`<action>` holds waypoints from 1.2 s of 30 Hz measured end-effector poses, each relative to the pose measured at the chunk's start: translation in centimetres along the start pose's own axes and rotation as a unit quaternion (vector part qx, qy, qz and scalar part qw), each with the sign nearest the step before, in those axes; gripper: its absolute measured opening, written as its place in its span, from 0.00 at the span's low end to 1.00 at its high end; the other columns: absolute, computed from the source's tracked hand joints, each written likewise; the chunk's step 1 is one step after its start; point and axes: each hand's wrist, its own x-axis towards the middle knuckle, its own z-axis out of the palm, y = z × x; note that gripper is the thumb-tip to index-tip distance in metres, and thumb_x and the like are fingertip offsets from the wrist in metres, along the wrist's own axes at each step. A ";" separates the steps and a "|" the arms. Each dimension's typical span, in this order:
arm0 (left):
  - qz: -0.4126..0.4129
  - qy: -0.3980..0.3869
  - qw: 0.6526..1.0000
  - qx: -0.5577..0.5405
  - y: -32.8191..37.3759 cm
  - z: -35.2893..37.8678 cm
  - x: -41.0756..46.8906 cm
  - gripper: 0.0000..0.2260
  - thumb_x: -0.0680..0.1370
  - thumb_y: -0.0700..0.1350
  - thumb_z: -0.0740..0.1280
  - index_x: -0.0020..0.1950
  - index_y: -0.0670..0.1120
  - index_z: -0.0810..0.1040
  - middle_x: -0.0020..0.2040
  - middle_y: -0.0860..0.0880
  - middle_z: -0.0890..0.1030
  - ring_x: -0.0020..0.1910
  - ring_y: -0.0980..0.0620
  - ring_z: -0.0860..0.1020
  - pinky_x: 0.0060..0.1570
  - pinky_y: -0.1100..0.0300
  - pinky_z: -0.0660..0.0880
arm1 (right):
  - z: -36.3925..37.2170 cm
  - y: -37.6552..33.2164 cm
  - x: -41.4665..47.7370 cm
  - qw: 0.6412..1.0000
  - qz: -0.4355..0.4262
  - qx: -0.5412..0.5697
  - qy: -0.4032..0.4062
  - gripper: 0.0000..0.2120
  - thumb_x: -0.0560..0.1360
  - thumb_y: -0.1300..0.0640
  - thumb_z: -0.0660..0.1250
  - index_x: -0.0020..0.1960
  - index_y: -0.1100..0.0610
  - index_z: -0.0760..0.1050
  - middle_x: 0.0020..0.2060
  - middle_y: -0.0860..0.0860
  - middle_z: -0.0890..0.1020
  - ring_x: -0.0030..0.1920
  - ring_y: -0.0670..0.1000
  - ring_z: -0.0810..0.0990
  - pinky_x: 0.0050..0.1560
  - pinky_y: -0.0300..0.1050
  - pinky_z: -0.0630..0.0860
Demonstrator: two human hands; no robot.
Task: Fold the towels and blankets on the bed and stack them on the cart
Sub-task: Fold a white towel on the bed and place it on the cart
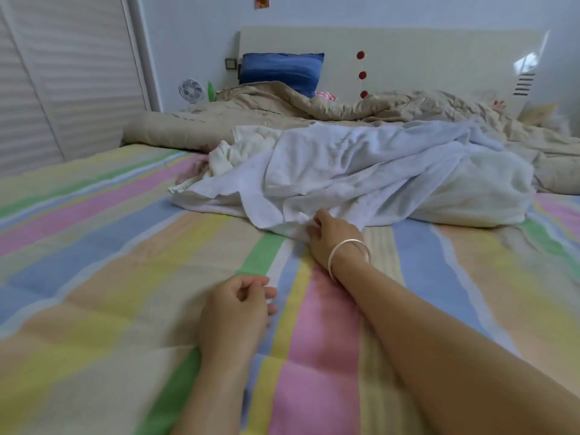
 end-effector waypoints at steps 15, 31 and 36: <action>-0.096 -0.145 0.985 0.009 4.8 -2.8 -13.4 0.37 0.73 0.58 0.72 0.78 0.53 0.59 0.75 0.50 0.64 0.69 0.49 0.68 0.62 0.56 0.68 | -18.5 -1.1 -27.9 0.922 0.105 0.113 -0.354 0.13 0.74 0.46 0.64 0.34 0.50 0.71 0.32 0.42 0.74 0.36 0.42 0.73 0.36 0.31 0.67; -0.013 -0.251 0.743 0.620 9.2 -17.7 -22.8 0.19 0.73 0.51 0.67 0.61 0.45 0.78 0.59 0.47 0.78 0.53 0.50 0.75 0.56 0.61 0.74 | -27.3 -3.7 -39.2 0.862 0.145 0.306 -0.377 0.04 0.79 0.61 0.63 0.52 0.57 0.76 0.46 0.52 0.84 0.45 0.51 0.83 0.54 0.49 0.79; 0.004 -0.144 0.649 0.747 8.6 -21.5 -22.1 0.17 0.80 0.48 0.58 0.68 0.48 0.71 0.76 0.39 0.56 0.75 0.37 0.54 0.72 0.42 0.56 | -26.5 -3.6 -37.9 0.913 0.140 0.231 -0.305 0.07 0.78 0.59 0.65 0.55 0.56 0.77 0.50 0.52 0.83 0.47 0.49 0.83 0.52 0.48 0.81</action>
